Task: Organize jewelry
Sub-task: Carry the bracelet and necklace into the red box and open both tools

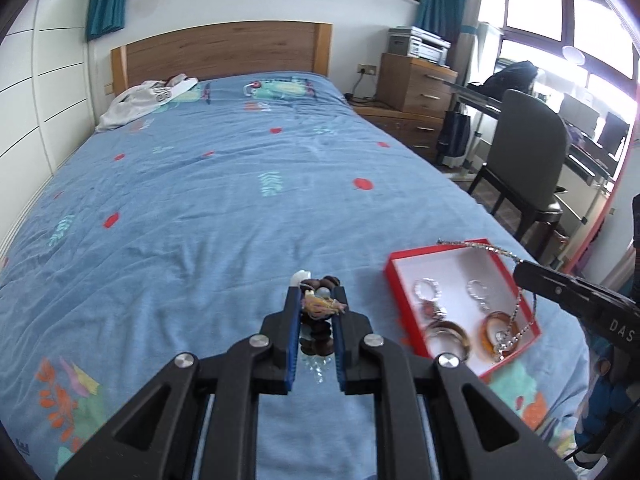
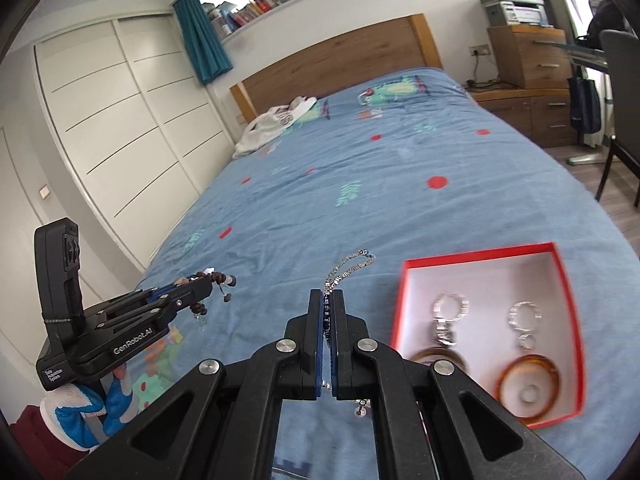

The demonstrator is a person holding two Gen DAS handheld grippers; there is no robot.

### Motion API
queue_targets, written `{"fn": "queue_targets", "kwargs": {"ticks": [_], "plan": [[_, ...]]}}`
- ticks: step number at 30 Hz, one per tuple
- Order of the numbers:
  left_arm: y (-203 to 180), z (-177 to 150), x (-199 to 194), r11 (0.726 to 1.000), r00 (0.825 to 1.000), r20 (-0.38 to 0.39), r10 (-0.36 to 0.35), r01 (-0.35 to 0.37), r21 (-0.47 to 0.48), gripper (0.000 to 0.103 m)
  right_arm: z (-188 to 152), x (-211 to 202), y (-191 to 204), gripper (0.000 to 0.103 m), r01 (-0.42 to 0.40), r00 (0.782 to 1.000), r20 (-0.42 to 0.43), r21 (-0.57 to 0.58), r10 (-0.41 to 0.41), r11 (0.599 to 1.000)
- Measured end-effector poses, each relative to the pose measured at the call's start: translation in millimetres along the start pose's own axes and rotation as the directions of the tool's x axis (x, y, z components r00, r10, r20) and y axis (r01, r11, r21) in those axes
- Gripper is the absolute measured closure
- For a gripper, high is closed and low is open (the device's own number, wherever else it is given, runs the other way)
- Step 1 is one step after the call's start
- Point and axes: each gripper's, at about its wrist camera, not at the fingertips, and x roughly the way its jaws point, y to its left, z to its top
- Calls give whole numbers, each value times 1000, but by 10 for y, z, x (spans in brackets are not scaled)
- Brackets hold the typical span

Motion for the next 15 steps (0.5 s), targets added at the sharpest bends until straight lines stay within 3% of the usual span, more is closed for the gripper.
{"fn": "queue_targets", "kwargs": {"ticks": [7,15], "plan": [[-723,134,376,994,994,-34,-107,109,33,90,39,-159,-639,100,88,996,1,30,-88,996],[-1348,190,1131,982,978,-120,-172,180,57,90,104,189,-1242,100,166,986,-41,49,-164,985]]}}
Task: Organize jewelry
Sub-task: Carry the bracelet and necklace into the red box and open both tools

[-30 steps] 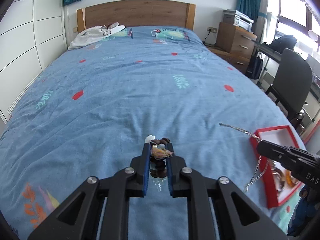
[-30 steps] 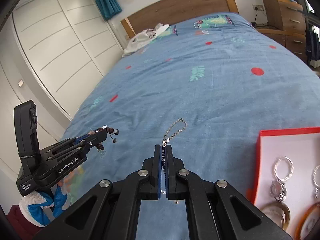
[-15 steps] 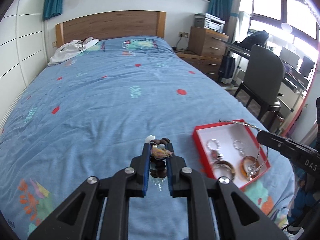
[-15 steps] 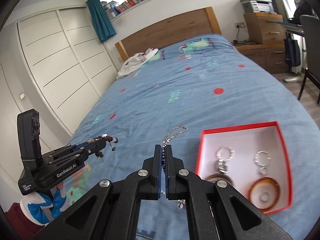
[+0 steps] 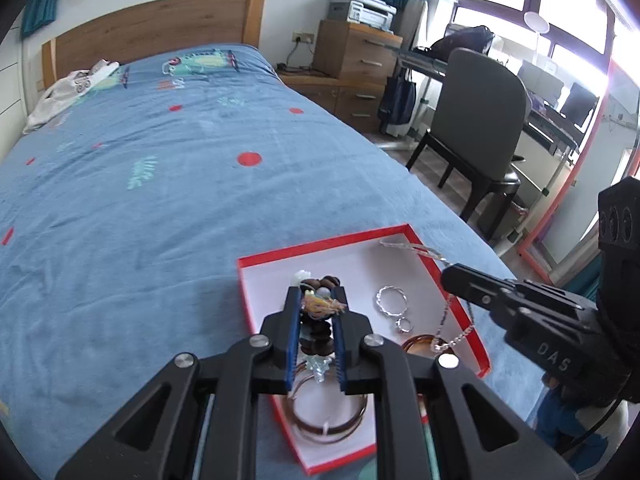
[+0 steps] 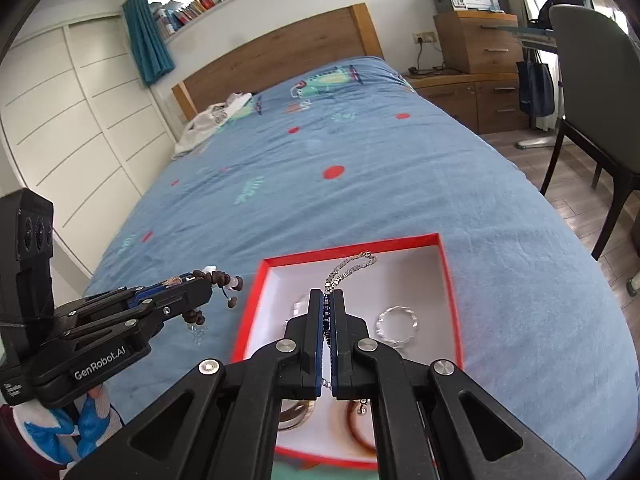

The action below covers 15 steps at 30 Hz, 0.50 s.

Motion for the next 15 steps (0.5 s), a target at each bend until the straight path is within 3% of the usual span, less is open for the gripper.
{"fn": "queue_targets", "kwargs": {"ticks": [6,15], "plan": [[-190,-9,517,1000,998,-67,-18,19,25,89,-7,339,-254,100,33,999,-27,6,-33,999],[-356,-173,980,998,989,-147,-33,40,49,89,-94,605,-482,99,44,997,-66,29,-42,999]]}}
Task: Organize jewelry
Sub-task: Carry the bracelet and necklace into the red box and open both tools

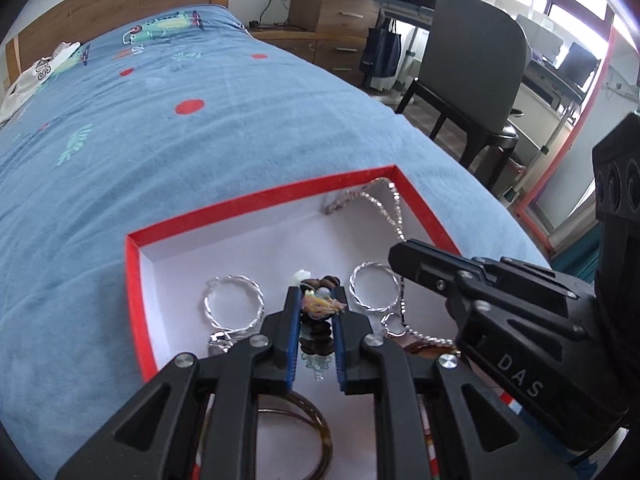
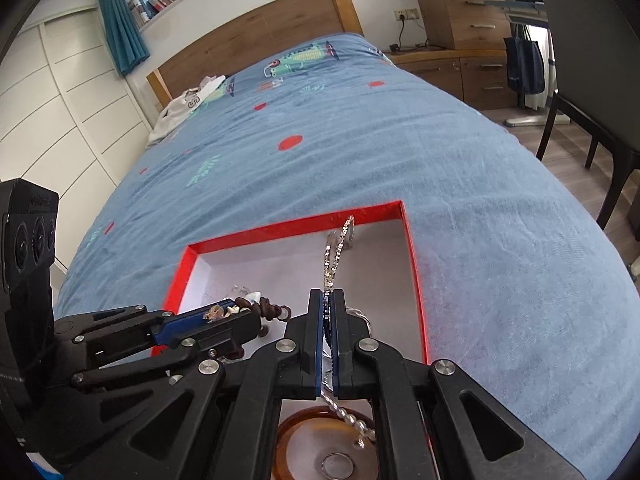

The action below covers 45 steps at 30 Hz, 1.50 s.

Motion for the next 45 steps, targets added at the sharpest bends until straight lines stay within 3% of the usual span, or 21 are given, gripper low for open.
{"fn": "queue_targets", "kwargs": {"ticks": [7,17,25,28,33,40,42,45], "plan": [[37,-66,157,1000,1000,-20,4,-4,1,89,-57,78,-135,96,25,1000,-17,42,-24,999],[109,-66,247,1000,1000,-22,-22,21,-22,89,-53,104,-122,97,34,999,-9,-3,-34,999],[148,-92,217,998,1000,-9,-2,2,-57,88,-35,130,-101,97,44,999,-15,-35,-45,998],[160,-81,192,998,1000,-2,3,-4,-67,83,-29,132,-101,97,45,999,-17,-34,-46,998],[159,-69,148,998,1000,9,12,-11,-69,74,-20,134,-88,88,35,999,-15,-25,-35,999],[163,-66,77,997,1000,9,18,-18,-70,73,-13,119,-35,75,30,1000,-6,-36,-31,999],[174,-70,30,997,1000,14,22,-21,-70,73,-8,83,-37,66,40,999,7,-35,-40,999],[196,-81,-57,997,999,19,31,-29,-69,73,-11,15,-45,65,30,999,21,-26,-29,999]]}}
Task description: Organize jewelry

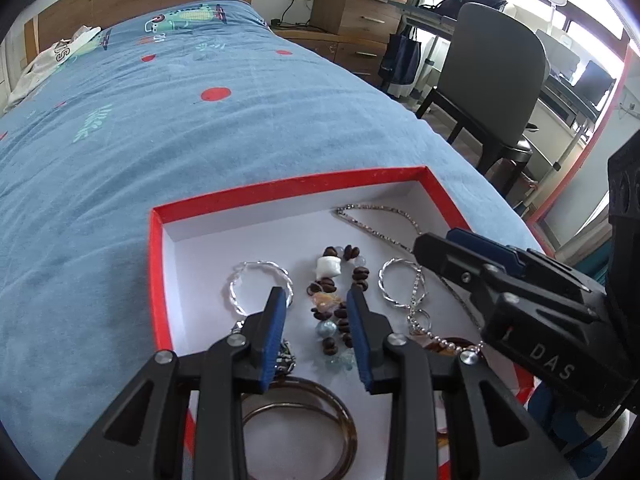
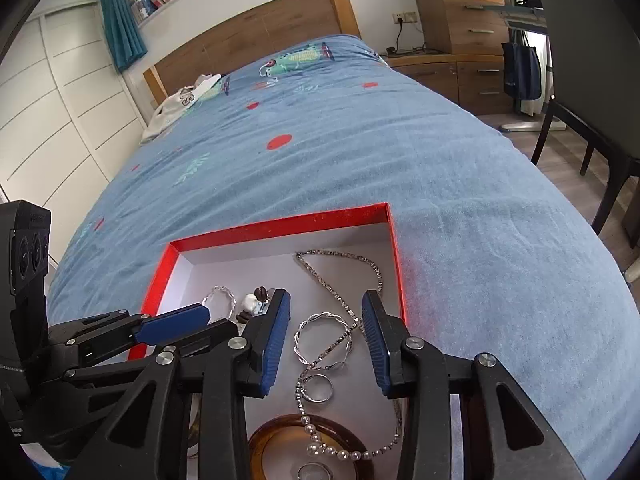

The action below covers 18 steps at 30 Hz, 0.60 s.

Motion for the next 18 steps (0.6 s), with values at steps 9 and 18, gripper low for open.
{"fn": "queue_targets", "kwargs": {"ticks": [9,18], "plan": [[5,-59,-479,999,998,41,54,-54,2,73,-19,-328,-26,55,68,996,54,24,-69,997],[-79,-282,-1121,993,988,99,117,-116,-19,59,-347,-747,134,45,94,995,32,47,-96,994]]}}
